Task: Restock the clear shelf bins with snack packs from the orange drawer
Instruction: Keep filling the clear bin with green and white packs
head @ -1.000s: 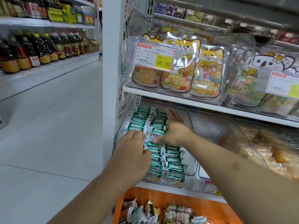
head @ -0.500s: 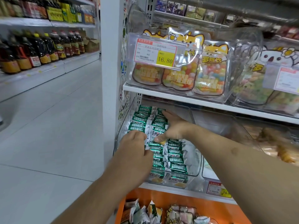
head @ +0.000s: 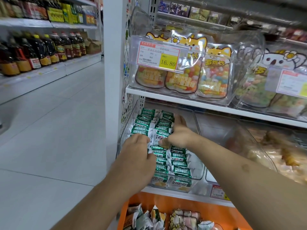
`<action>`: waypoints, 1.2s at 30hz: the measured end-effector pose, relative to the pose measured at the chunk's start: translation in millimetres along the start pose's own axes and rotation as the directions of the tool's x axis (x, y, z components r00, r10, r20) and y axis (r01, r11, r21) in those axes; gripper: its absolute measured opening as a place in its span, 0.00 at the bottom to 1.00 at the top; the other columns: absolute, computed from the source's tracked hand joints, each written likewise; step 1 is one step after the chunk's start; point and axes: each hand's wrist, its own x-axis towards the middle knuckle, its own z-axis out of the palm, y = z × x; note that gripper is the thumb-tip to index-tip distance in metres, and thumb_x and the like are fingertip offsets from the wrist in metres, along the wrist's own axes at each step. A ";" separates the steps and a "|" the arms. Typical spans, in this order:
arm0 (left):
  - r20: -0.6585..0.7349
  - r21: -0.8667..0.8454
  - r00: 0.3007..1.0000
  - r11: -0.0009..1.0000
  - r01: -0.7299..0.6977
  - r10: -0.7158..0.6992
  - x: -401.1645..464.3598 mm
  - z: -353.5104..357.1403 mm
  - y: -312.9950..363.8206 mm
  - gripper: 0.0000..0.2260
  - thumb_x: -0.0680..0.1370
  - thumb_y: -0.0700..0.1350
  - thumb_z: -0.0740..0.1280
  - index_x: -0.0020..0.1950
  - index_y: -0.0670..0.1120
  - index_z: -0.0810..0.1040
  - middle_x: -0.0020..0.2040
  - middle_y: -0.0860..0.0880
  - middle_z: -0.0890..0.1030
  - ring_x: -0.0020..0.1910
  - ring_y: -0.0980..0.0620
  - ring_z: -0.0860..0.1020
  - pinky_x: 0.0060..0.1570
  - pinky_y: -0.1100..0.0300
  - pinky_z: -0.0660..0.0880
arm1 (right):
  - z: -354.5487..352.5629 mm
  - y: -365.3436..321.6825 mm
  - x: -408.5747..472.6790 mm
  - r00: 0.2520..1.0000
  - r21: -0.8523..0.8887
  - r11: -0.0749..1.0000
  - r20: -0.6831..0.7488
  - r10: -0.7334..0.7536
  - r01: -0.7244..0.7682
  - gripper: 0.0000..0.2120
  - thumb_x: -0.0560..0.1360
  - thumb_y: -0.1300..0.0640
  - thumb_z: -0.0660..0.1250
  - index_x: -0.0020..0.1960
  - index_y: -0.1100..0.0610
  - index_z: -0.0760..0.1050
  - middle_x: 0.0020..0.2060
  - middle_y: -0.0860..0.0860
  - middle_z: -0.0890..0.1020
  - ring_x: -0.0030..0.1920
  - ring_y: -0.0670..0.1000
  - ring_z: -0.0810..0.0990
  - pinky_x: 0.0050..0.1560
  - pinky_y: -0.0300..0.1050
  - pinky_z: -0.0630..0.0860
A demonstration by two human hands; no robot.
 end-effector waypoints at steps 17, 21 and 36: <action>-0.017 0.015 1.000 1.000 -0.008 0.008 -0.4 -1.3 1.1 0.19 0.83 0.46 0.65 0.74 0.56 0.70 0.70 0.61 0.70 0.62 0.61 0.69 0.59 0.62 0.70 | -8.2 -5.8 4.6 0.998 -0.165 0.985 -0.004 -0.056 0.054 0.67 0.66 0.41 0.83 0.86 0.53 0.38 0.85 0.49 0.40 0.85 0.52 0.43 0.81 0.47 0.50; -0.044 0.022 0.998 0.999 -0.043 0.044 -4.7 -2.6 4.7 0.21 0.82 0.43 0.67 0.74 0.57 0.72 0.72 0.61 0.72 0.61 0.63 0.70 0.58 0.65 0.68 | -11.1 -5.2 -9.8 0.994 -0.232 0.967 -0.019 -0.112 0.105 0.66 0.67 0.39 0.82 0.86 0.54 0.41 0.85 0.53 0.44 0.85 0.54 0.42 0.81 0.48 0.50; 0.047 -0.135 0.998 0.990 -0.041 0.047 -82.3 -0.9 53.2 0.19 0.80 0.46 0.70 0.70 0.58 0.77 0.64 0.59 0.80 0.60 0.59 0.80 0.62 0.52 0.80 | -17.7 40.5 -207.6 0.911 -0.032 0.944 -0.255 -0.325 0.328 0.35 0.73 0.44 0.79 0.76 0.45 0.70 0.73 0.43 0.73 0.70 0.46 0.74 0.69 0.45 0.73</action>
